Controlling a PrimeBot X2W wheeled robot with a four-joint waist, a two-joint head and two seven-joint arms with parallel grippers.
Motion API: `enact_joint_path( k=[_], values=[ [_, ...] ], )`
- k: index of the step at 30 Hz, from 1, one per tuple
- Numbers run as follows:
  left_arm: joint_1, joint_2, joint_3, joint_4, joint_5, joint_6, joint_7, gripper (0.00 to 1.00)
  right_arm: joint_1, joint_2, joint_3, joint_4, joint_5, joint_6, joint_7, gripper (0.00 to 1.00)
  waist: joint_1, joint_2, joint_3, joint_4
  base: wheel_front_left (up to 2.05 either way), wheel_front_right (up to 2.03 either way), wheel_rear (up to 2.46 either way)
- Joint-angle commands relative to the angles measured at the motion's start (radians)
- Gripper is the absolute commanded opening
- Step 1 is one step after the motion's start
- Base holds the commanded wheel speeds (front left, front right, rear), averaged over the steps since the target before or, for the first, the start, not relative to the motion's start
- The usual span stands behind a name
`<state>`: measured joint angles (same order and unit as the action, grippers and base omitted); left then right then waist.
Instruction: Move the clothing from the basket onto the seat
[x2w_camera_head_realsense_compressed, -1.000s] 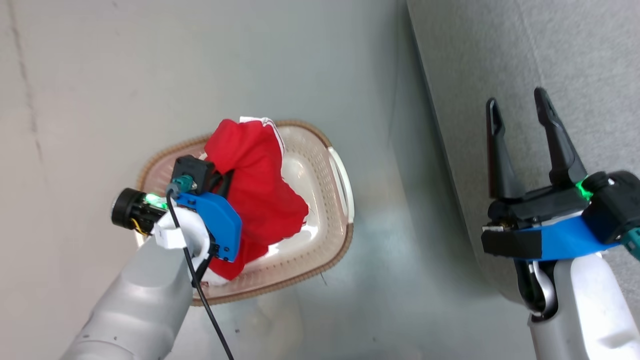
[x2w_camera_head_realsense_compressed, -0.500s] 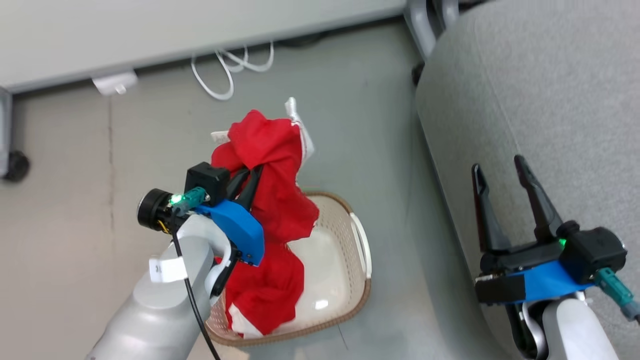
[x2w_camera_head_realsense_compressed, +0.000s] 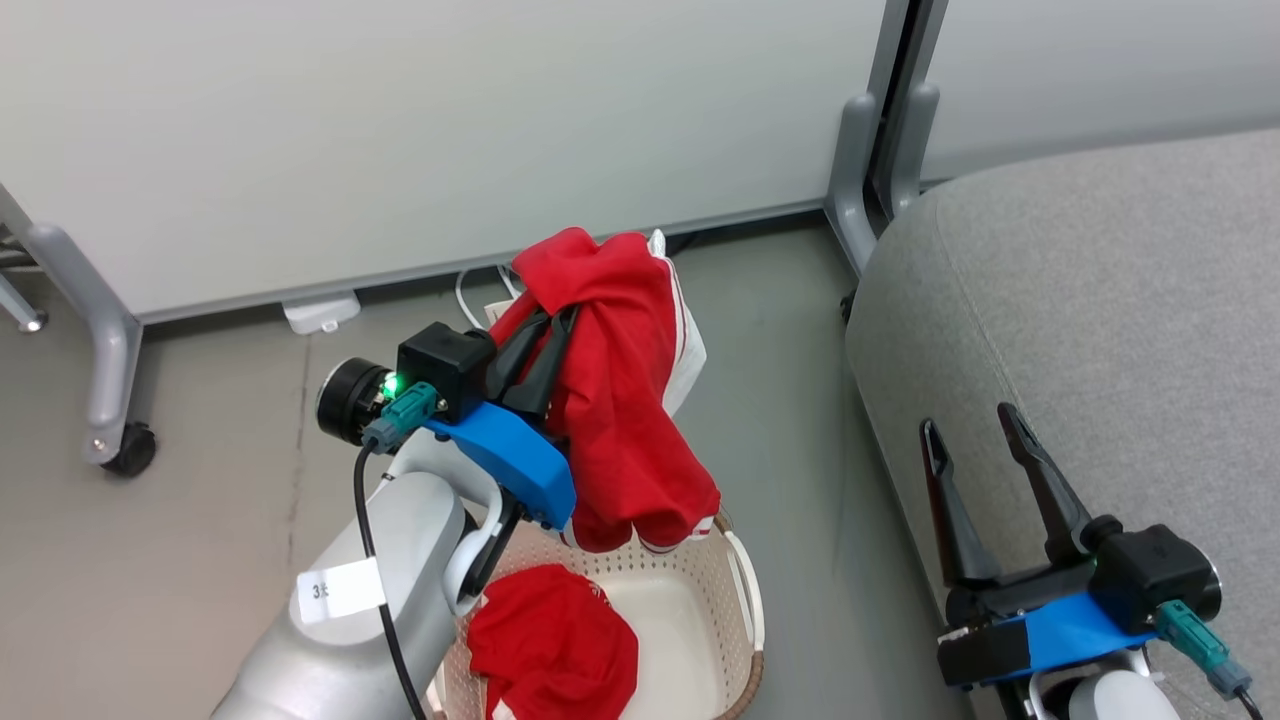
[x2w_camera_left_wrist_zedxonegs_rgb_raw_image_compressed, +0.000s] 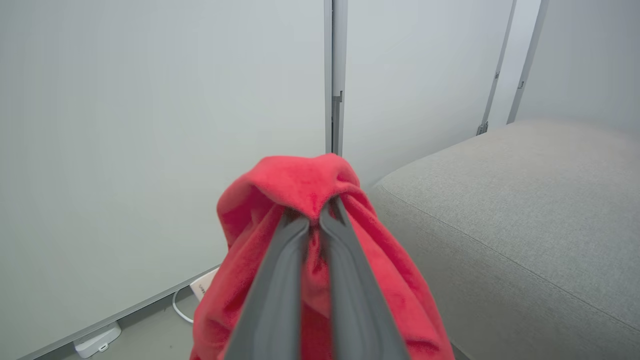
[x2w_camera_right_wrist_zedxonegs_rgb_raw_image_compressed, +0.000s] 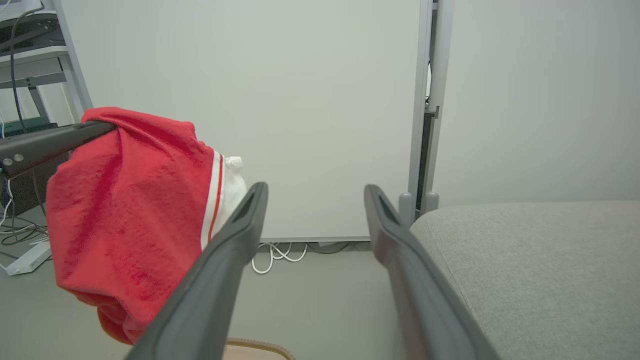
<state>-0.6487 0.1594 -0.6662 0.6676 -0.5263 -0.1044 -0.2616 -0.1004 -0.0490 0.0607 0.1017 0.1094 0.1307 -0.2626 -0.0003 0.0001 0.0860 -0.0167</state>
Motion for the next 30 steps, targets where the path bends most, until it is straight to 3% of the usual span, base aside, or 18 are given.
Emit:
enact_joint_path(
  k=[1, 18, 30],
  values=[
    [0.019, -0.001, 0.004, -0.020, 0.003, 0.005, -0.005, 0.00, 0.023, -0.003, 0.003, 0.003, 0.009, 0.000, -0.003, 1.00, 0.0003, -0.0001, -0.036, 0.009, 0.00, 0.00, 0.00],
    [0.092, 0.036, -0.013, -0.188, -0.017, 0.049, 0.048, 0.00, 0.047, -0.002, 0.039, -0.004, 0.020, 0.000, -0.003, 1.00, 0.0003, -0.0001, -0.075, 0.028, 0.00, 0.00, 0.00],
    [0.059, 0.026, -0.033, -0.219, -0.014, 0.049, 0.061, 0.00, -0.121, -0.003, 0.254, 0.051, -0.003, 0.000, -0.003, 1.00, 0.0003, -0.0001, -0.054, 0.057, 0.00, 0.00, 0.00]
  ],
)
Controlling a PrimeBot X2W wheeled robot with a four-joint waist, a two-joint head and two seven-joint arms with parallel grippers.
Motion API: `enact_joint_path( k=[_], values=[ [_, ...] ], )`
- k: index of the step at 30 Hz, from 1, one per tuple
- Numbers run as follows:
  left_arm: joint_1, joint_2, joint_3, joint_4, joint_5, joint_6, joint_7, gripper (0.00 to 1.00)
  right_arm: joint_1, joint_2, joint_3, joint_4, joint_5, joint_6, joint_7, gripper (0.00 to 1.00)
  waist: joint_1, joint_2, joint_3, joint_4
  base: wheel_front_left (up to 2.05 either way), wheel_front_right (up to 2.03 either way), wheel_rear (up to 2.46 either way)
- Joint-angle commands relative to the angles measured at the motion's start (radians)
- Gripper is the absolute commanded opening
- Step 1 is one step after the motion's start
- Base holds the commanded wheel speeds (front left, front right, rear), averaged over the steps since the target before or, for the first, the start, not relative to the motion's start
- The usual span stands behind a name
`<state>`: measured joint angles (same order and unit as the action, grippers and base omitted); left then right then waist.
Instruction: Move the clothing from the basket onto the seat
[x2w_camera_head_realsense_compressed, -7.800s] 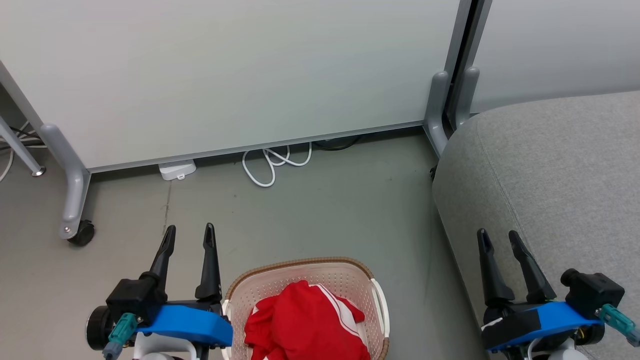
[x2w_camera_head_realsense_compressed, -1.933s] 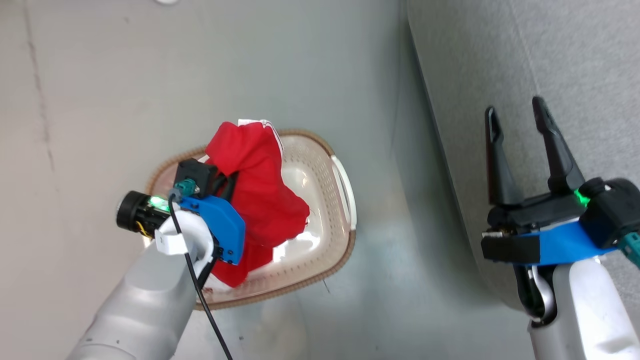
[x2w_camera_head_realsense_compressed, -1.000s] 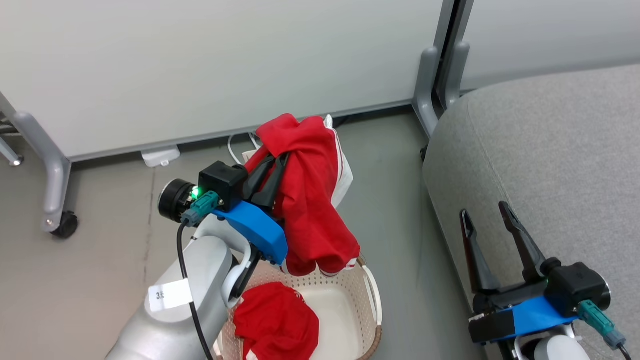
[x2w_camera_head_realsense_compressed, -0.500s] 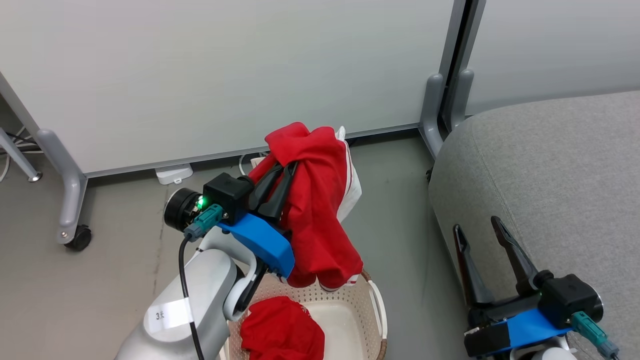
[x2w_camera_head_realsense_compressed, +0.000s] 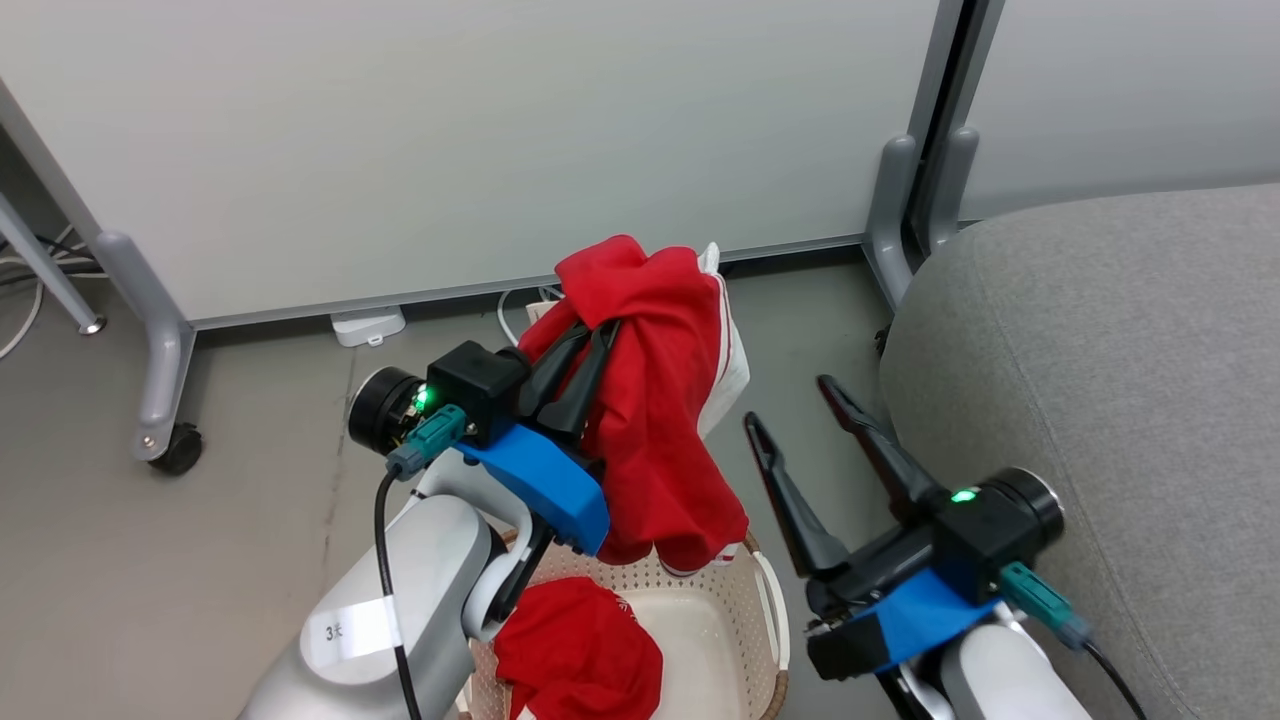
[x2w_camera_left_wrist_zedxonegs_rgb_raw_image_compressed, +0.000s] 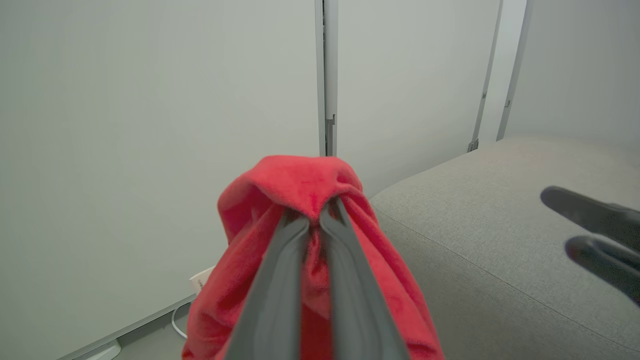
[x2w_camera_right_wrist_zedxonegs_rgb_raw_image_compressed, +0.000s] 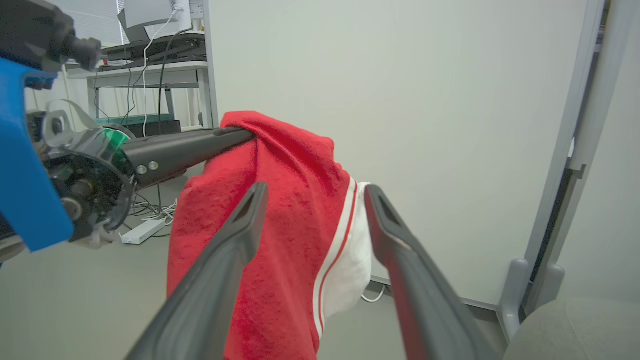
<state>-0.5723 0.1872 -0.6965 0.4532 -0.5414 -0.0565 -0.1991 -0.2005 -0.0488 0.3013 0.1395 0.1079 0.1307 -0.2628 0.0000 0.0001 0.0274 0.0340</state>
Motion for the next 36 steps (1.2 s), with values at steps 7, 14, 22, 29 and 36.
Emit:
enact_joint_path(
  k=[7, 14, 22, 29, 36],
  values=[
    [-0.049, -0.036, -0.027, -0.009, 0.010, -0.008, -0.004, 0.00, -0.134, -0.003, 0.091, 0.137, -0.006, 0.000, -0.003, 1.00, 0.0000, -0.0001, 0.024, 0.047, 0.00, 0.00, 0.00],
    [-0.086, -0.076, -0.061, -0.006, 0.016, -0.021, -0.009, 0.00, -0.204, -0.003, 0.093, 0.275, 0.010, 0.000, -0.003, 1.00, 0.0000, -0.0001, 0.052, 0.094, 0.00, 0.00, 0.00],
    [-0.123, -0.113, -0.103, -0.010, 0.011, -0.032, -0.020, 0.00, -0.269, -0.003, 0.068, 0.373, 0.035, 0.000, -0.003, 1.00, 0.0000, -0.0001, 0.078, 0.139, 0.00, 0.00, 0.00],
    [-0.143, -0.127, -0.126, -0.014, -0.001, -0.030, -0.030, 0.00, -0.307, -0.003, 0.076, 0.416, 0.080, 0.000, -0.003, 0.48, 0.0000, -0.0001, 0.079, 0.151, 0.00, 0.00, 0.00],
    [-0.154, -0.131, -0.137, -0.004, -0.007, -0.025, -0.038, 0.00, -0.322, -0.003, 0.066, 0.427, 0.083, 0.000, -0.003, 0.00, 0.0000, -0.0001, 0.085, 0.149, 0.00, 0.00, 0.00]
  ],
)
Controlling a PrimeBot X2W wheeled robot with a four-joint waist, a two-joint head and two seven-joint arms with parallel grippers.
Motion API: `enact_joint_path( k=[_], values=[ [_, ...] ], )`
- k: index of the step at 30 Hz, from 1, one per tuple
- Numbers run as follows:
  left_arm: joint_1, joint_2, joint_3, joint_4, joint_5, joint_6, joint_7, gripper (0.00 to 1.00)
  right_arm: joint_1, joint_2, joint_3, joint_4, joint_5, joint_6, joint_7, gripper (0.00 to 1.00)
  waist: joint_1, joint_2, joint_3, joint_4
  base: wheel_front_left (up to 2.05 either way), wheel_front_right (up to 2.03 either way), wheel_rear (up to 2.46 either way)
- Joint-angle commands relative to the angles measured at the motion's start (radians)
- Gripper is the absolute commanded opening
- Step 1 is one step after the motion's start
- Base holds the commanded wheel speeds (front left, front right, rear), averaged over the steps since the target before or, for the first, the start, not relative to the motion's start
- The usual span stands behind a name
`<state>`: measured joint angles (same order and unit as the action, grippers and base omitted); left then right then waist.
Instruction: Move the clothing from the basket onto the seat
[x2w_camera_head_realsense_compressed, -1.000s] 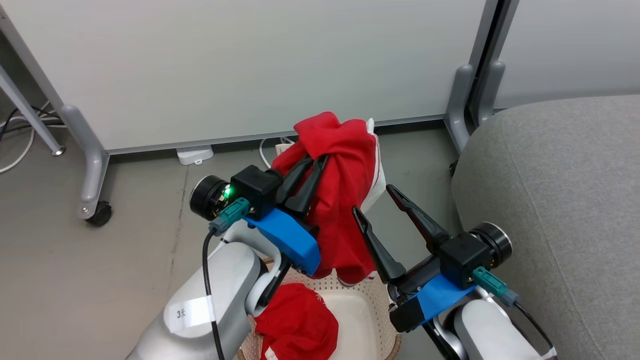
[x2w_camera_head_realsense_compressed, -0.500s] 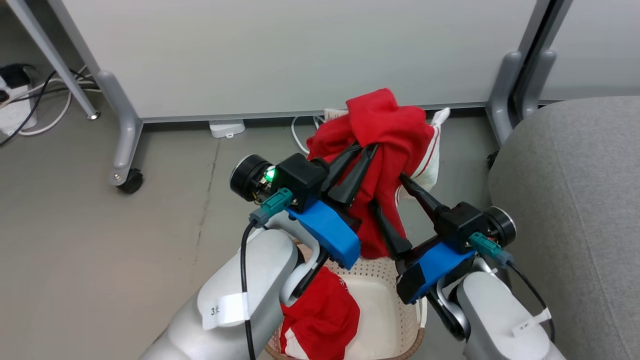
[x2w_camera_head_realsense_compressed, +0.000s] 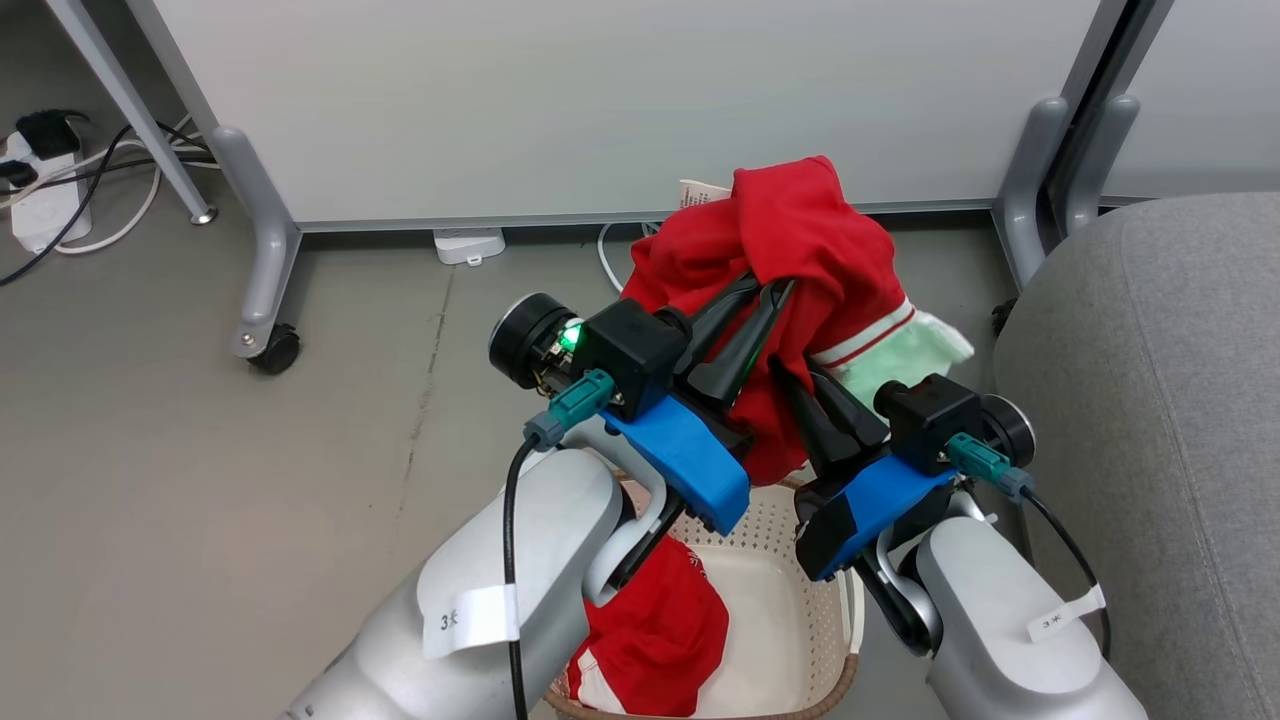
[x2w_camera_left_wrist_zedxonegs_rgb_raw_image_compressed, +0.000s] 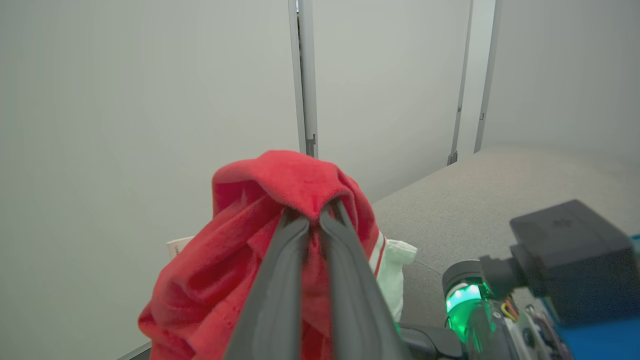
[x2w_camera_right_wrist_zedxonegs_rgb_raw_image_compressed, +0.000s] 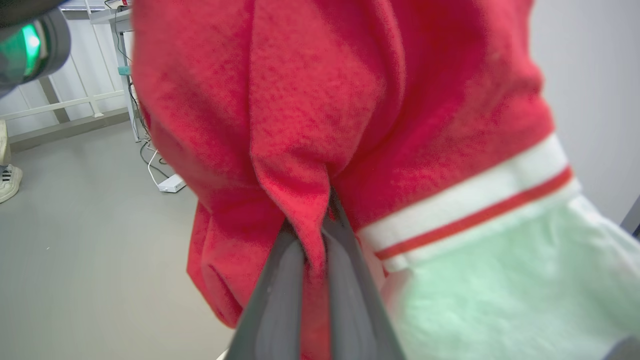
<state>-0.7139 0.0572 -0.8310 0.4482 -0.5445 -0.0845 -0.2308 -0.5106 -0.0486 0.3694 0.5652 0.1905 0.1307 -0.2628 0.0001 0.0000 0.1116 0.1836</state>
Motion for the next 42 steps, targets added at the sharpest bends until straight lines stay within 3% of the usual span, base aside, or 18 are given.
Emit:
enact_joint_path(
  k=[1, 18, 19, 20, 42],
  values=[
    [-0.013, -0.001, -0.003, 0.004, -0.005, 0.004, -0.008, 0.00, -0.013, -0.003, -0.002, 0.000, 0.000, 0.000, -0.003, 0.00, -0.0001, 0.0000, 0.000, -0.001, 0.00, 0.00, 0.00],
    [-0.021, 0.004, -0.008, 0.035, 0.002, 0.013, -0.019, 0.00, 0.009, -0.003, 0.015, -0.012, 0.013, 0.000, -0.003, 0.00, -0.0001, 0.0000, -0.004, -0.008, 0.00, 0.00, 0.00],
    [-0.026, 0.006, -0.011, 0.039, 0.012, 0.021, -0.019, 0.87, 0.009, -0.003, 0.016, -0.014, 0.015, 0.000, -0.003, 0.00, -0.0001, 0.0000, -0.003, -0.008, 0.00, 0.00, 0.00],
    [-0.027, 0.005, -0.012, 0.038, 0.013, 0.022, -0.020, 1.00, 0.008, -0.003, 0.017, -0.014, 0.016, 0.000, -0.003, 0.00, -0.0001, 0.0000, -0.002, -0.008, 0.00, 0.00, 0.00],
    [-0.029, 0.017, -0.003, 0.030, 0.038, 0.049, -0.033, 1.00, -0.023, -0.003, 0.006, -0.038, 0.007, 0.000, -0.003, 0.00, -0.0001, 0.0000, 0.027, -0.037, 0.00, 0.00, 0.00]
  ],
)
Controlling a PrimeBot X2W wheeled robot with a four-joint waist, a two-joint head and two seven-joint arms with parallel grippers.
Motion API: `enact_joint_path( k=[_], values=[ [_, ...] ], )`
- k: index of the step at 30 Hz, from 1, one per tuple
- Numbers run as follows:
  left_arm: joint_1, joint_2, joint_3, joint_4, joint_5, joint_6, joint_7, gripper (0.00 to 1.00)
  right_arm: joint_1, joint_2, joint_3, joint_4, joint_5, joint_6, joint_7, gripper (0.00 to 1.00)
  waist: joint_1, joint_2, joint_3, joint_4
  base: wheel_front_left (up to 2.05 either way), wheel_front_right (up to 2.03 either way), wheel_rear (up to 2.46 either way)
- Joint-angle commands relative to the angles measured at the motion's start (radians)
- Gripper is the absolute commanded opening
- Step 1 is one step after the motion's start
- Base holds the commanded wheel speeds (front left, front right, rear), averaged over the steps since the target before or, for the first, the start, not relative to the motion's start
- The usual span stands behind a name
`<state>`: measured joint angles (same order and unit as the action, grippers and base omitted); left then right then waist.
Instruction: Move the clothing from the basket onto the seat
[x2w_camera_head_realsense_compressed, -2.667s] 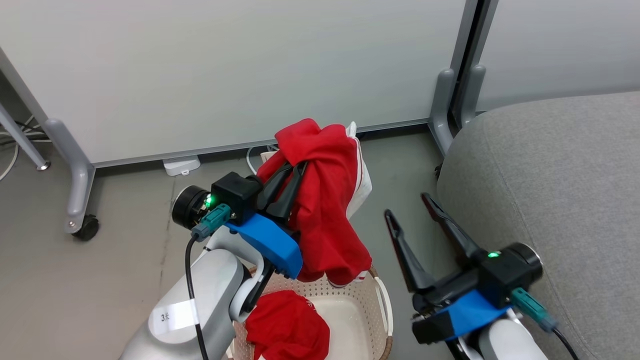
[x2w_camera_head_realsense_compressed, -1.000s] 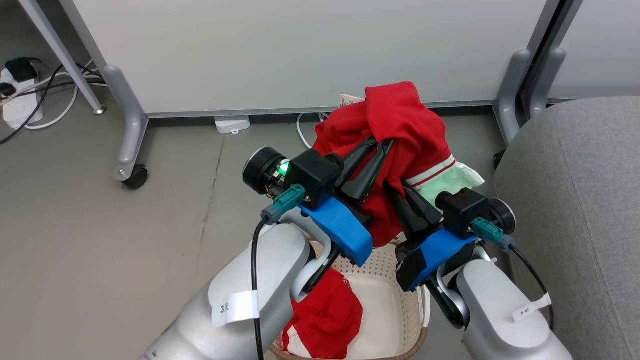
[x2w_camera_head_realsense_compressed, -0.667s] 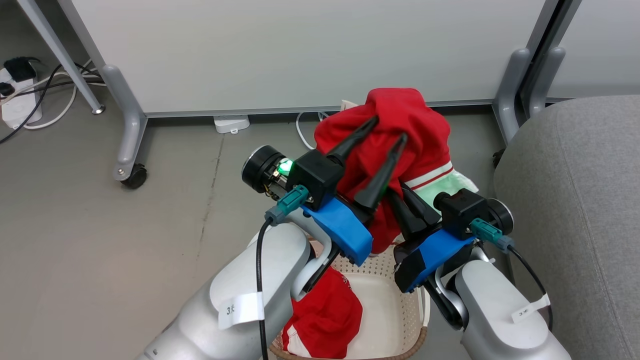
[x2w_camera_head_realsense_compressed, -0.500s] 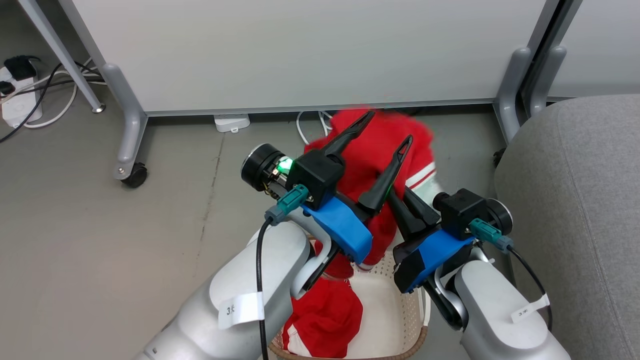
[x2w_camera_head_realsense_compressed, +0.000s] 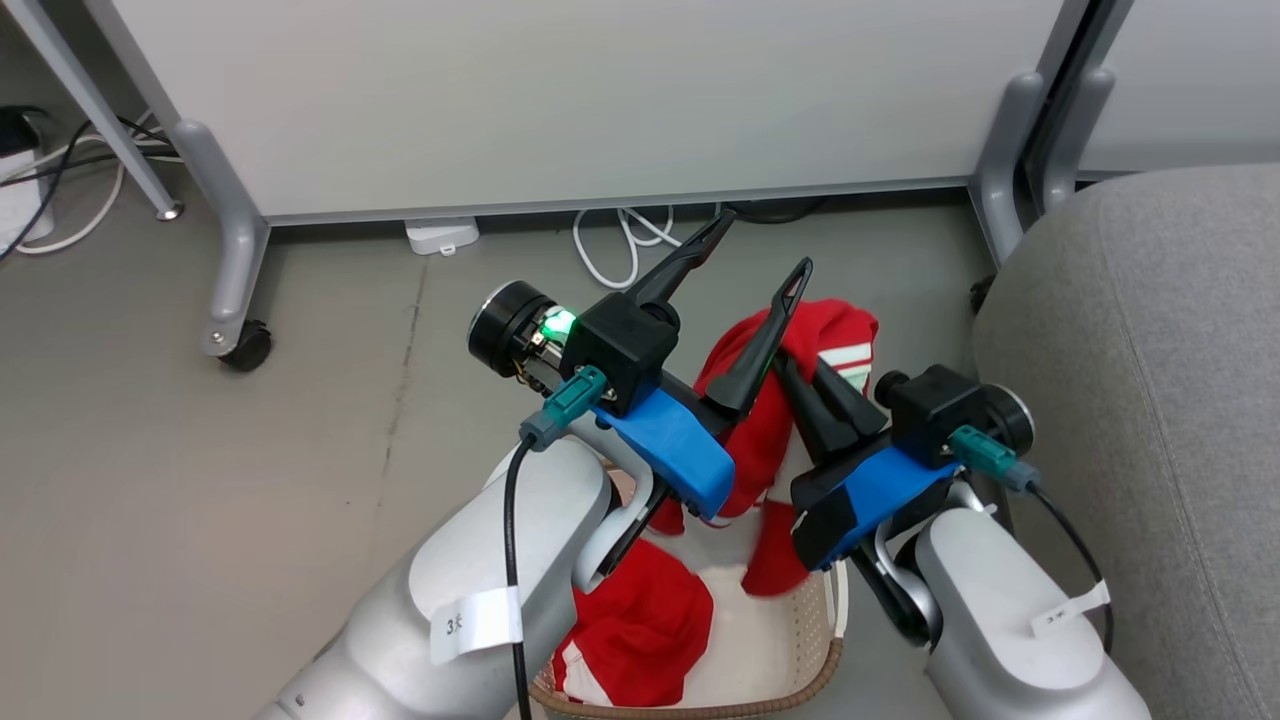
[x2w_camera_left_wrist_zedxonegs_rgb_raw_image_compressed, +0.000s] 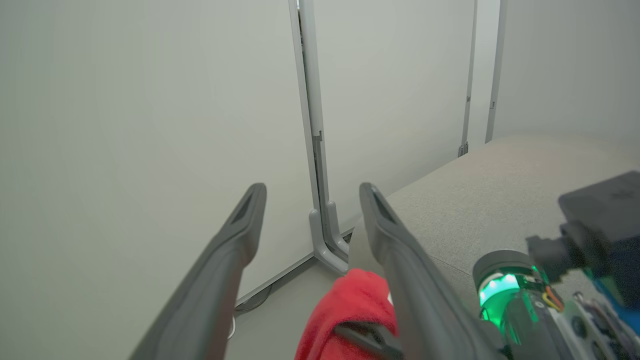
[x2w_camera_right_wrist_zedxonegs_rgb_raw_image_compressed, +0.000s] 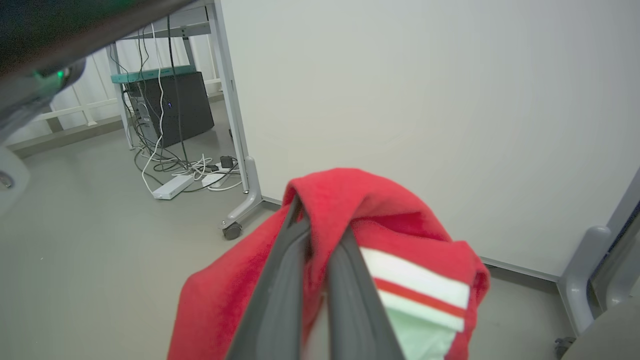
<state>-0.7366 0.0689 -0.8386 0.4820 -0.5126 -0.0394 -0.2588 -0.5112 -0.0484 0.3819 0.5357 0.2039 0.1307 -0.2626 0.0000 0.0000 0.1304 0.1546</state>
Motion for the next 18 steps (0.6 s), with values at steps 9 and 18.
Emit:
enact_joint_path(
  k=[9, 18],
  values=[
    [-0.012, 0.029, 0.008, -0.032, 0.025, 0.017, -0.006, 1.00, -0.052, -0.003, -0.085, -0.081, -0.048, 0.000, -0.004, 0.00, 0.0000, 0.0000, 0.085, -0.106, 0.00, 0.00, 0.00],
    [-0.004, 0.063, 0.011, -0.057, 0.050, 0.018, -0.007, 1.00, -0.043, -0.003, -0.161, -0.175, -0.058, 0.000, -0.004, 0.00, 0.0000, 0.0000, 0.138, -0.261, 0.00, 0.00, 0.00]
  ],
)
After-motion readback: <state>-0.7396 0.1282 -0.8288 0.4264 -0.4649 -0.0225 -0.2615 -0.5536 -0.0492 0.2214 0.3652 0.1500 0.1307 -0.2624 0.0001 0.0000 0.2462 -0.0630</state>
